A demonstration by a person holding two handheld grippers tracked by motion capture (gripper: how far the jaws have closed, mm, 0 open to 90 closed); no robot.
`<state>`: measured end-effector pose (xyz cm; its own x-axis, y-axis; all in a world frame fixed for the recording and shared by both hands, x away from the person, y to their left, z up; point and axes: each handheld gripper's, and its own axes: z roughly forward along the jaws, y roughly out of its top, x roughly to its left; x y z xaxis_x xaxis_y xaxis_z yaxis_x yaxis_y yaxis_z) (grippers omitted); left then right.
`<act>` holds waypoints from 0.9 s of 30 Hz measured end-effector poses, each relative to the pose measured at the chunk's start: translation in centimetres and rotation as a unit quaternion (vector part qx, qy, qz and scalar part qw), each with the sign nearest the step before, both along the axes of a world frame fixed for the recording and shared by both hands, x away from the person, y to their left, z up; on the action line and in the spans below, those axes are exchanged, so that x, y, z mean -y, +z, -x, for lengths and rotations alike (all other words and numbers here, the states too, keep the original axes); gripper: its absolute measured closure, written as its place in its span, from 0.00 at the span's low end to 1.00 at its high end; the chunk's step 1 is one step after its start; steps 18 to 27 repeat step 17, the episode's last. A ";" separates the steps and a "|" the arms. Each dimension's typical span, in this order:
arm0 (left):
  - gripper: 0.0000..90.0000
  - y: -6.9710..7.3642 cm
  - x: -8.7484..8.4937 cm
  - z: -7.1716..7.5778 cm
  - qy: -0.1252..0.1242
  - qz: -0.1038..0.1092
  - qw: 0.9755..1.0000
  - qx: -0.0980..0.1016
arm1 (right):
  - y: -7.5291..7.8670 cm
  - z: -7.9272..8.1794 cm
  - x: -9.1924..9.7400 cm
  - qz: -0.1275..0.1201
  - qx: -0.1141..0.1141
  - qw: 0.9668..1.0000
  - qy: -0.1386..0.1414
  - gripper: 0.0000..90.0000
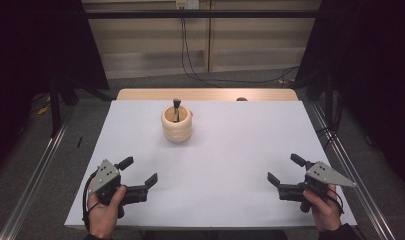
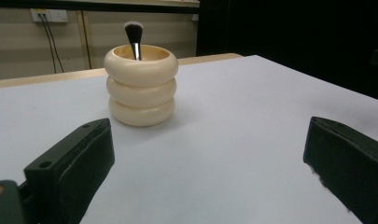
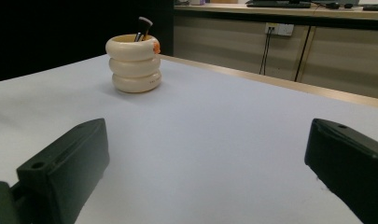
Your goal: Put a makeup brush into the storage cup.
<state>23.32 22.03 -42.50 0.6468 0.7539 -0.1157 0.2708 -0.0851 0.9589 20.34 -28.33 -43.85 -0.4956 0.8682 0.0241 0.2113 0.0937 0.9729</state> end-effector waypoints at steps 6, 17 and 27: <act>0.02 -0.5 -0.9 0.7 0.006 -0.001 1.000 -0.004 | -0.1 0.0 0.0 -0.001 -0.002 1.000 -0.003 0.00; 0.03 -1.3 -1.4 0.8 0.014 0.001 1.000 -0.018 | -0.2 -0.2 0.0 0.004 -0.007 1.000 0.003 0.00; 0.03 -1.3 -1.4 0.8 0.014 0.001 1.000 -0.018 | -0.2 -0.2 0.0 0.004 -0.007 1.000 0.003 0.00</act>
